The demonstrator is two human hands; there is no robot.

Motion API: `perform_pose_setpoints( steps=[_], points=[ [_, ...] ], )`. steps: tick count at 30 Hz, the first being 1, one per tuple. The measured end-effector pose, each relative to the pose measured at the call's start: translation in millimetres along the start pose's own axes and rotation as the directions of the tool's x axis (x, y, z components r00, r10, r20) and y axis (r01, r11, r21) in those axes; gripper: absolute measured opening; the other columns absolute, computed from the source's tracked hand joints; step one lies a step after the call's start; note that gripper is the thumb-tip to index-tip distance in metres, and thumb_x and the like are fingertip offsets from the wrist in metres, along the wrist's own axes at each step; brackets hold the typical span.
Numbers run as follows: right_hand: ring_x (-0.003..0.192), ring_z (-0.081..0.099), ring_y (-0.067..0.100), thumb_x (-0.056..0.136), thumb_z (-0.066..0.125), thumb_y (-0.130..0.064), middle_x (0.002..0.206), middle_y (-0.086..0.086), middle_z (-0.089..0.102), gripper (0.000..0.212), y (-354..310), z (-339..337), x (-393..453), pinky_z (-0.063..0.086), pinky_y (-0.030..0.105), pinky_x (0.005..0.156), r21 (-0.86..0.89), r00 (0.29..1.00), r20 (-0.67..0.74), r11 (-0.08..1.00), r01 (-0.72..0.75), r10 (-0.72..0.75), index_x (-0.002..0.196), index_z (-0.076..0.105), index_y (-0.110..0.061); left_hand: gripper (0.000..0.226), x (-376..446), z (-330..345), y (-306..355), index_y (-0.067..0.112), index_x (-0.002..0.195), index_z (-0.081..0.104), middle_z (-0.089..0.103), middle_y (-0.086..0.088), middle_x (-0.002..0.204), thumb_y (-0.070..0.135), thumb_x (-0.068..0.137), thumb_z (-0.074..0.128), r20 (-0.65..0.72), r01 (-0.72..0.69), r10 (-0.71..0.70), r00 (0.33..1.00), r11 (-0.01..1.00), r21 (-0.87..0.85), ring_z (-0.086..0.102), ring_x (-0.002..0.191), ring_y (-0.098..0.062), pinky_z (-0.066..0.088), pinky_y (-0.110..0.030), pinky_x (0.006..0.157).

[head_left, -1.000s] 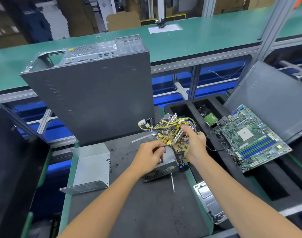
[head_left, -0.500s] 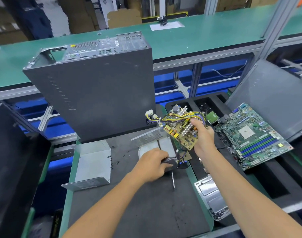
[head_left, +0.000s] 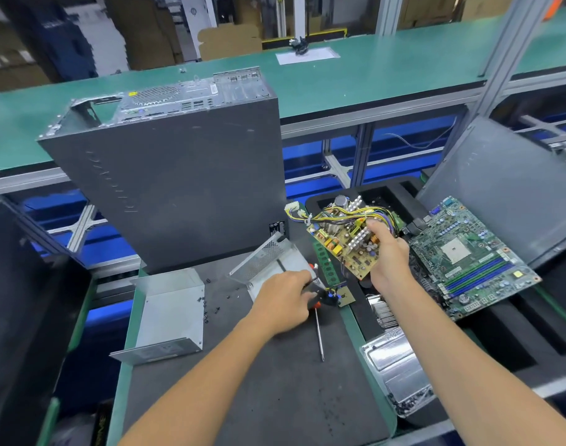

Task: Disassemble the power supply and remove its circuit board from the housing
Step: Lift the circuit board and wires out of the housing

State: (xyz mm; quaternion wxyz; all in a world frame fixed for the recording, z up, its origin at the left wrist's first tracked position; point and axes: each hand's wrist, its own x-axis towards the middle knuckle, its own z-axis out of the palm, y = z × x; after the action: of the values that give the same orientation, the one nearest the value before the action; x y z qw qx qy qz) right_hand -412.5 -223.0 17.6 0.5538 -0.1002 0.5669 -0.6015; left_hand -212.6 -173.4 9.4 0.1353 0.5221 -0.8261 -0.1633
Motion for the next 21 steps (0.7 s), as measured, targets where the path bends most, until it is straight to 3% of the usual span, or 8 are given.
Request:
perform_pose_setpoints(
  steps=[2,6,9,11,13,16,19,21],
  points=[
    [0.111,0.058,0.036,0.055,0.084,-0.039,0.129,0.016,0.050,0.104,-3,-2,2,0.053,0.060,0.085,0.009,1.000,-0.022,1.000,-0.006,0.006,0.140,0.030,-0.012,0.028,-2,-4,-4,0.019,0.071,0.032,0.036,0.007,0.062,0.021,0.088,0.055,0.032,-0.038,0.038,0.999,0.999,-0.020,0.043,0.068,-0.028,0.034,-0.038,0.058],
    [0.107,0.060,0.035,0.062,0.084,-0.037,0.121,0.014,0.053,0.080,-5,-3,8,0.055,0.059,0.082,0.025,0.999,-0.039,1.000,-0.017,0.018,0.124,0.039,-0.013,0.023,1,-17,-10,0.014,0.074,0.037,0.037,0.005,0.061,0.018,0.088,0.054,0.174,-0.090,0.102,0.979,0.993,-0.073,0.037,0.062,-0.023,0.033,-0.038,0.057],
    [0.097,0.061,0.029,0.067,0.083,-0.035,0.115,0.012,0.054,0.074,-6,0,9,0.058,0.047,0.070,0.012,0.999,-0.034,1.000,-0.011,0.011,0.125,0.043,-0.010,0.024,9,-27,-12,0.013,0.074,0.037,0.038,0.003,0.062,0.018,0.088,0.055,0.322,-0.127,0.138,0.937,0.990,-0.054,0.035,0.060,-0.020,0.030,-0.034,0.056],
    [0.090,0.056,0.023,0.069,0.081,-0.036,0.109,0.008,0.052,0.071,-8,3,9,0.051,0.037,0.063,-0.016,1.000,-0.030,1.000,0.001,-0.002,0.123,0.045,-0.009,0.023,12,-32,-13,0.012,0.074,0.037,0.040,0.001,0.063,0.017,0.087,0.055,0.385,-0.133,0.131,0.913,0.991,-0.023,0.038,0.061,-0.021,0.031,-0.035,0.056],
    [0.088,0.052,0.019,0.070,0.080,-0.037,0.105,0.003,0.050,0.070,-10,6,10,0.046,0.036,0.063,-0.033,1.000,-0.024,0.999,0.014,-0.014,0.123,0.045,-0.010,0.023,13,-33,-14,0.012,0.073,0.037,0.041,0.000,0.064,0.016,0.087,0.055,0.414,-0.122,0.119,0.903,0.992,-0.020,0.038,0.062,-0.022,0.031,-0.035,0.057],
    [0.098,0.052,0.023,0.071,0.080,-0.037,0.109,0.003,0.050,0.071,-13,8,13,0.046,0.040,0.080,-0.045,1.000,-0.011,0.999,0.021,-0.021,0.125,0.043,-0.010,0.025,16,-32,-11,0.013,0.073,0.036,0.041,0.000,0.067,0.018,0.086,0.057,0.455,-0.102,0.098,0.885,0.995,-0.016,0.038,0.065,-0.023,0.030,-0.034,0.057],
    [0.088,0.053,0.018,0.072,0.080,-0.036,0.111,0.006,0.050,0.068,-13,13,10,0.048,0.036,0.067,-0.036,1.000,0.014,0.999,0.022,-0.021,0.123,0.044,-0.010,0.024,21,-32,-11,0.011,0.077,0.041,0.044,-0.002,0.072,0.024,0.088,0.058,0.490,-0.106,0.095,0.867,0.994,-0.005,0.042,0.068,-0.024,0.032,-0.034,0.059],
    [0.092,0.057,0.023,0.071,0.080,-0.035,0.117,0.011,0.054,0.069,-9,17,7,0.052,0.037,0.067,-0.035,0.999,0.032,0.999,0.010,-0.009,0.125,0.046,-0.007,0.032,23,-31,-13,0.010,0.079,0.047,0.046,-0.003,0.074,0.039,0.089,0.056,0.509,-0.032,0.079,0.857,0.994,-0.100,0.041,0.067,-0.021,0.032,-0.033,0.060]
  ],
)
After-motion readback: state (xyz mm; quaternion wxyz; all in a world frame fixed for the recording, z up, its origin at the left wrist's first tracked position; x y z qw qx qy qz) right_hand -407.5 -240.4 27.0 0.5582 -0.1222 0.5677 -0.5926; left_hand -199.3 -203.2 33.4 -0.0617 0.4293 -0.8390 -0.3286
